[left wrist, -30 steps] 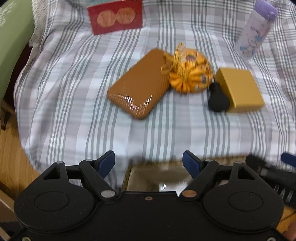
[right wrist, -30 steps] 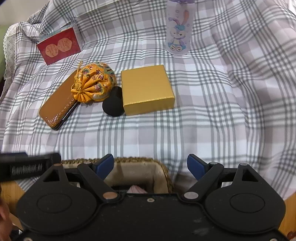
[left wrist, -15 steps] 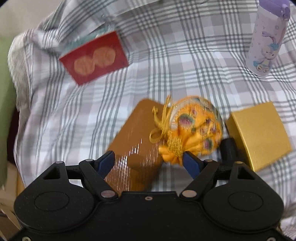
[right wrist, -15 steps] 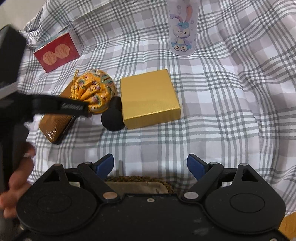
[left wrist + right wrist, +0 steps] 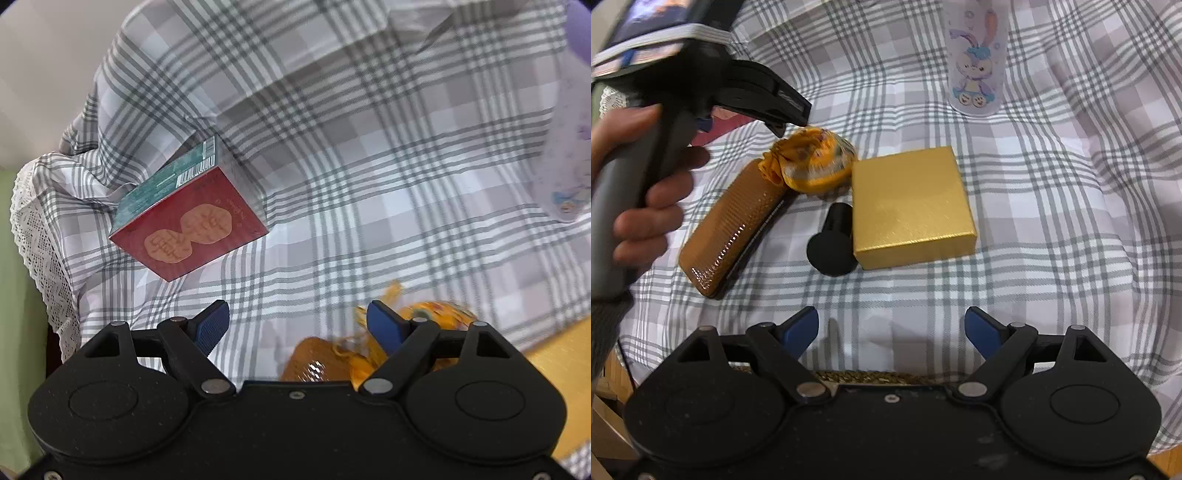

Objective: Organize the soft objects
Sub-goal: 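Grasp the orange tasseled pouch with the left tool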

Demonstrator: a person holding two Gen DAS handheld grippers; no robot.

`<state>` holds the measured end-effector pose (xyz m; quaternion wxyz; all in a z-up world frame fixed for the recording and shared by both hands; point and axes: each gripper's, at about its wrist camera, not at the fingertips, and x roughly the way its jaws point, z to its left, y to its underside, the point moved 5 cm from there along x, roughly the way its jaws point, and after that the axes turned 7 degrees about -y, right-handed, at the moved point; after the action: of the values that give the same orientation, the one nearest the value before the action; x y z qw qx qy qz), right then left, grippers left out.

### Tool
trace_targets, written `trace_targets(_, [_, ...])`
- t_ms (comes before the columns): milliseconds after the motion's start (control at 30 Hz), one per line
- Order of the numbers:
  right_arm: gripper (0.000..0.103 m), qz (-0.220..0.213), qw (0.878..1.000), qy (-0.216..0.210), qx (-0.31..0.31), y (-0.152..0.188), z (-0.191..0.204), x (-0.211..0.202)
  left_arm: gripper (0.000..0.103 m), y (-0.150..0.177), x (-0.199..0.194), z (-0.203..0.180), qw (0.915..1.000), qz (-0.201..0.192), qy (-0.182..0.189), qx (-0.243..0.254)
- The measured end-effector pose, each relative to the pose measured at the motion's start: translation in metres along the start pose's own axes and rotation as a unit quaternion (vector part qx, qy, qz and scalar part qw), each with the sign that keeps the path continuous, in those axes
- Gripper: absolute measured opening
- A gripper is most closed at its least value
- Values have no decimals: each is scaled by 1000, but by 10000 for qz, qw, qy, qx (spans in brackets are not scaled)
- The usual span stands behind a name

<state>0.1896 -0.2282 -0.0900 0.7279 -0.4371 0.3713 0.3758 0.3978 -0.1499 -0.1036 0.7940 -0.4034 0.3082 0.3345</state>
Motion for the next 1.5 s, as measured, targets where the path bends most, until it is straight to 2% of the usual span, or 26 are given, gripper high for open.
trace_targets(100, [84, -116, 9998, -60, -124, -1, 6, 0, 80, -2, 13, -3, 9998, 100, -114, 151])
trace_targets(167, [84, -125, 9997, -71, -218, -3, 11, 2, 80, 0, 12, 1, 9997, 152, -55, 155])
trace_targets(367, [84, -75, 9991, -112, -404, -3, 19, 6, 80, 7, -15, 22, 9961, 111, 860, -138])
trace_targets(533, [84, -27, 9990, -123, -439, 0, 23, 7, 80, 19, -34, 4, 9890, 89, 1446, 307])
trace_targets(633, [84, -35, 9989, -120, -446, 1, 23, 5, 81, 26, -40, -11, 9846, 13, 1667, 528])
trace_targets(800, [84, -51, 9990, -101, -437, 3, 21, 2, 81, 32, -30, -32, 9836, -29, 1531, 951])
trace_targets(900, [84, -55, 9991, -128, -410, 3, 20, 1, 82, 32, -24, -40, 9809, 44, 1631, 1063])
trace_targets(933, [84, -52, 9991, -137, -406, 3, 20, 2, 81, 31, -23, -42, 9802, 30, 1665, 1073])
trace_targets(967, [84, -44, 9991, -136, -403, 3, 20, 2, 74, 29, -22, -43, 9796, 3, 1708, 1058])
trace_targets(1000, [84, -42, 9991, -134, -399, 3, 20, 2, 65, 27, -22, -44, 9791, -10, 1753, 1035])
trace_targets(1133, [84, -98, 9990, -122, -423, 2, 20, 1, 58, 14, -16, -39, 9841, -64, 1584, 808])
trace_targets(1333, [82, -418, 9973, -181, -567, -6, 23, -5, 57, -4, 10, -18, 9928, -17, 1135, 370])
trace_targets(1500, [70, -666, 9938, -187, -874, -14, 40, -1, 60, -11, 29, -6, 9940, 134, 1079, 69])
